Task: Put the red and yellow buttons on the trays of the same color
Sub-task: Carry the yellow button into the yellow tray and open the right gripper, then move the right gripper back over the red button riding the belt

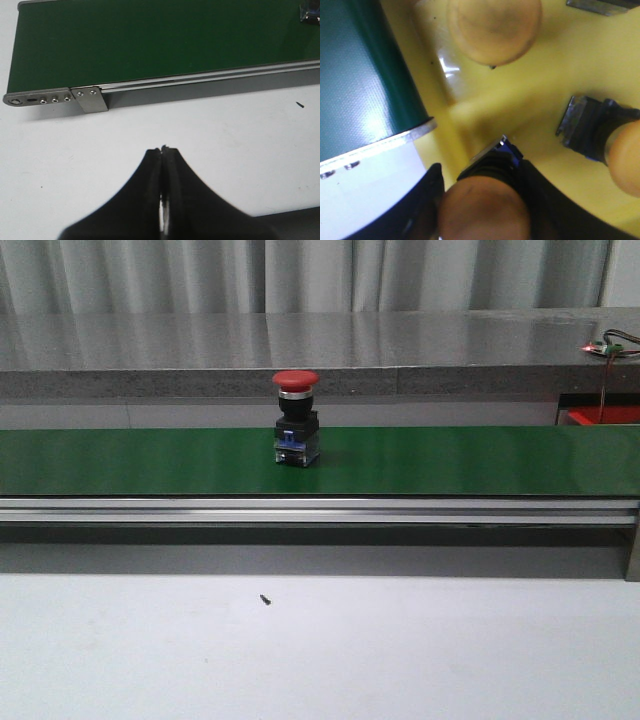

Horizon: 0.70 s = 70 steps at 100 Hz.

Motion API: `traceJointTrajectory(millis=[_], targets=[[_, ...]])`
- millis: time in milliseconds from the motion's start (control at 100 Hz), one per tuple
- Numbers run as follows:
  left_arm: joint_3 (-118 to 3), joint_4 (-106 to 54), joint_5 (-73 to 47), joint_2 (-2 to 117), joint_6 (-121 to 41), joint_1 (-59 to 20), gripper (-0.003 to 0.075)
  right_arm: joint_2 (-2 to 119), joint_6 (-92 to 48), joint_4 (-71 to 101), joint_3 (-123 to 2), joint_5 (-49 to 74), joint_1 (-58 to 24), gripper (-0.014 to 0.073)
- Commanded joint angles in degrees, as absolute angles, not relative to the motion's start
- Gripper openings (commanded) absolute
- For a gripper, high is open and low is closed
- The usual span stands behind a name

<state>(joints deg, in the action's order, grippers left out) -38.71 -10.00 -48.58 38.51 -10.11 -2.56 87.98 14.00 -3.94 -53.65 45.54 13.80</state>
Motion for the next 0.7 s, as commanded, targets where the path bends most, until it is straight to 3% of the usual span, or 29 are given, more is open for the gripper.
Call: traceJointTrajectory(millis=[0, 80, 270, 690], targets=[[-40.1, -11.1, -45.6, 38.4, -9.9, -3.0, -0.002, 86.9, 13.5, -4.1, -54.9, 43.9, 14.1, 0.0282], [-40.1, -11.1, -45.6, 38.4, -9.9, -3.0, -0.002, 87.3, 13.5, -4.1, -54.9, 44.0, 14.1, 0.0317], [-40.1, -11.1, -45.6, 38.4, -9.9, -3.0, -0.002, 87.3, 13.5, -4.1, -54.9, 43.6, 14.1, 0.0538], [-40.1, -11.1, -45.6, 38.4, -9.9, -3.0, -0.002, 79.1, 13.4, -5.0, -55.4, 45.6, 14.1, 0.054]])
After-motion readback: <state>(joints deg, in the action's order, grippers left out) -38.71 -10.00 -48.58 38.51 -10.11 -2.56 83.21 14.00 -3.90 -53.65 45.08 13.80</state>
